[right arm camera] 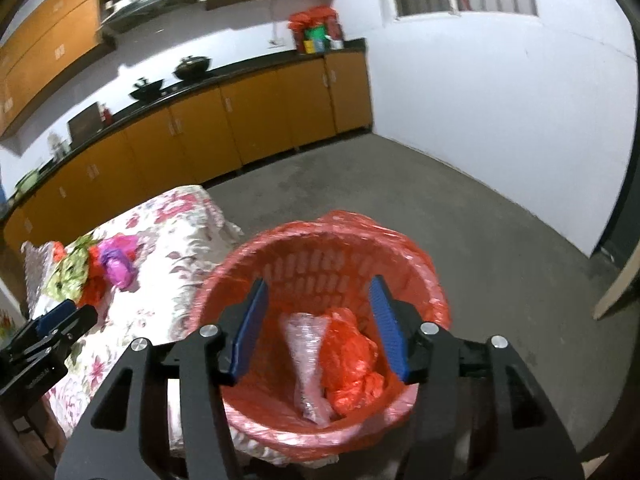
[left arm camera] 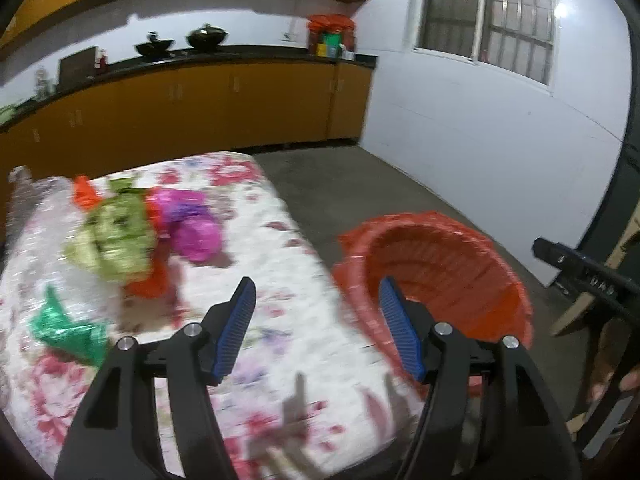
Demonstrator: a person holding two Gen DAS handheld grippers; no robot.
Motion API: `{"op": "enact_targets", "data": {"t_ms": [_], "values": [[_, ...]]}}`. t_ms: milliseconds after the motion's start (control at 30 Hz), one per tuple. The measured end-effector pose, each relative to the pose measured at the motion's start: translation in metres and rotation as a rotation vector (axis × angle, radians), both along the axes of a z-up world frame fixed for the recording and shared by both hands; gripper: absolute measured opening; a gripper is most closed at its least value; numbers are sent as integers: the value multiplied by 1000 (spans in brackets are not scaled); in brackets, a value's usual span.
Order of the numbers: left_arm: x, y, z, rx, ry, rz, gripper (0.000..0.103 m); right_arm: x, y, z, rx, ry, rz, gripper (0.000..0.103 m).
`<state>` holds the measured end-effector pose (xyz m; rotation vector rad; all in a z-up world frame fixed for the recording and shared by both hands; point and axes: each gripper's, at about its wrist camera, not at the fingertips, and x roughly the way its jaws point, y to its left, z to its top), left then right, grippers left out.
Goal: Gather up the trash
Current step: 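Grasp the olive green tied bag with the right tool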
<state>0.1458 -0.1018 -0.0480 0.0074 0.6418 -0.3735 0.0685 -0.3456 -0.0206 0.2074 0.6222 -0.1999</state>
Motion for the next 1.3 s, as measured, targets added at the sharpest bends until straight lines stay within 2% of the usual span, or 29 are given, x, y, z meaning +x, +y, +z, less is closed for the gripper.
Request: {"op": "enact_targets", "data": {"t_ms": [300, 667, 800, 1000, 1167, 1300], "values": [[-12, 77, 2, 36, -44, 181, 67, 16, 57, 4, -8, -8, 136, 54], [-28, 167, -8, 51, -36, 399, 67, 46, 140, 7, 38, -14, 323, 54], [-35, 194, -6, 40, -49, 467, 67, 74, 192, 13, 58, -23, 435, 53], [-43, 230, -2, 21, -59, 543, 67, 134, 263, 6, 102, 25, 542, 52], [-48, 254, -8, 9, -47, 584, 67, 189, 296, -15, 128, 112, 524, 52], [-49, 270, -14, -11, -29, 602, 67, 210, 302, -33, 126, 185, 497, 52]]}}
